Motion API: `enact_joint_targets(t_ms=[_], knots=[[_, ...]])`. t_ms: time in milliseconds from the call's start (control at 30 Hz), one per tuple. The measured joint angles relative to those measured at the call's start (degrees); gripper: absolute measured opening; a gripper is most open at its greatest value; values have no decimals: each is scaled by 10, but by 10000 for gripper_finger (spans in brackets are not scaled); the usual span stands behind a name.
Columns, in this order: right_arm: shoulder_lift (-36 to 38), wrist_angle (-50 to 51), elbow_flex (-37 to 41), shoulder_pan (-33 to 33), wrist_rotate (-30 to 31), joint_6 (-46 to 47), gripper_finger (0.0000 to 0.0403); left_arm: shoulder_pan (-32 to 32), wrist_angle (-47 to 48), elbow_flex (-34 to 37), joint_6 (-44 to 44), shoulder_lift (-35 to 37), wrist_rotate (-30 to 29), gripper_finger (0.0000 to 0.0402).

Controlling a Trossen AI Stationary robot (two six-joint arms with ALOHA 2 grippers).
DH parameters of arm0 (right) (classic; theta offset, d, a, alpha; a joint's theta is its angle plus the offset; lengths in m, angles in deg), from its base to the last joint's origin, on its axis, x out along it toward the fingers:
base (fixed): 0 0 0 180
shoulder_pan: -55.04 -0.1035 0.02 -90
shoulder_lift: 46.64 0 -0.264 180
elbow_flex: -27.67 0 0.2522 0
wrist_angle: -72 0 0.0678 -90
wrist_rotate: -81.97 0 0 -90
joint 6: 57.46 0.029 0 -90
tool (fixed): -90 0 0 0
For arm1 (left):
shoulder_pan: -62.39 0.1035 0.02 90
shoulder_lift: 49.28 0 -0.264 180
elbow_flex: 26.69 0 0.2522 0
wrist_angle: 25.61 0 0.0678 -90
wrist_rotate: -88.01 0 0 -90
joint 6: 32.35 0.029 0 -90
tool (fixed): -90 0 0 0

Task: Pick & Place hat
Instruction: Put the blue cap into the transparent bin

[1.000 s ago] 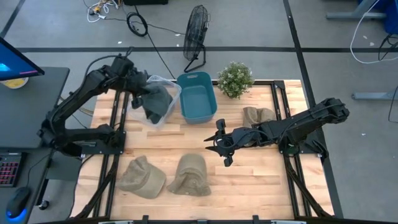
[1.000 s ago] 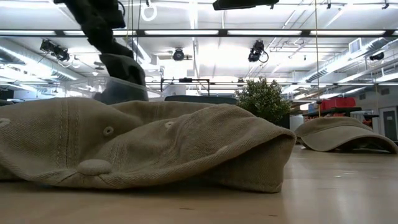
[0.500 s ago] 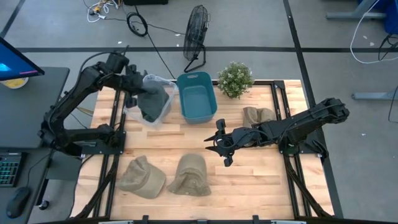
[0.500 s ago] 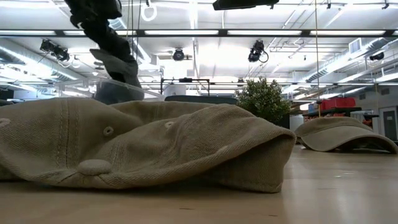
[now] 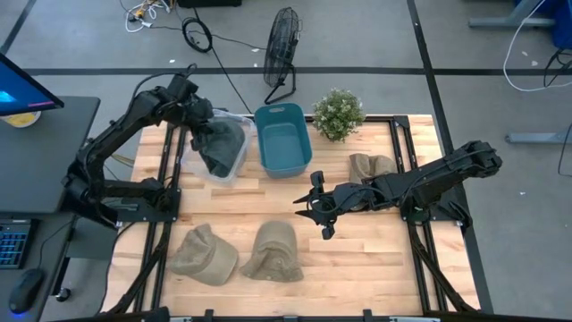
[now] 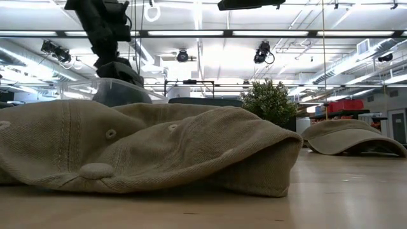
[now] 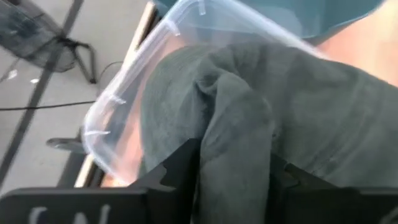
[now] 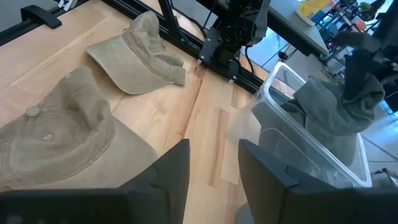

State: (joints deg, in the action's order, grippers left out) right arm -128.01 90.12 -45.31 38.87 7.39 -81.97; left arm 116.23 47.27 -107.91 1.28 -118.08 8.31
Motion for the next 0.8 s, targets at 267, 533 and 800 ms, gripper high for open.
enact_joint_targets(t_ms=[267,533,800], knots=[[0,0,0,0,0,0,140,-5,-7,-16,-22,6,-21,175],[0,1,0,0,0,0,140,-7,46,-90,-60,6,-22,190],[0,13,0,0,-1,0,140,-43,37,-114,-125,6,40,144]])
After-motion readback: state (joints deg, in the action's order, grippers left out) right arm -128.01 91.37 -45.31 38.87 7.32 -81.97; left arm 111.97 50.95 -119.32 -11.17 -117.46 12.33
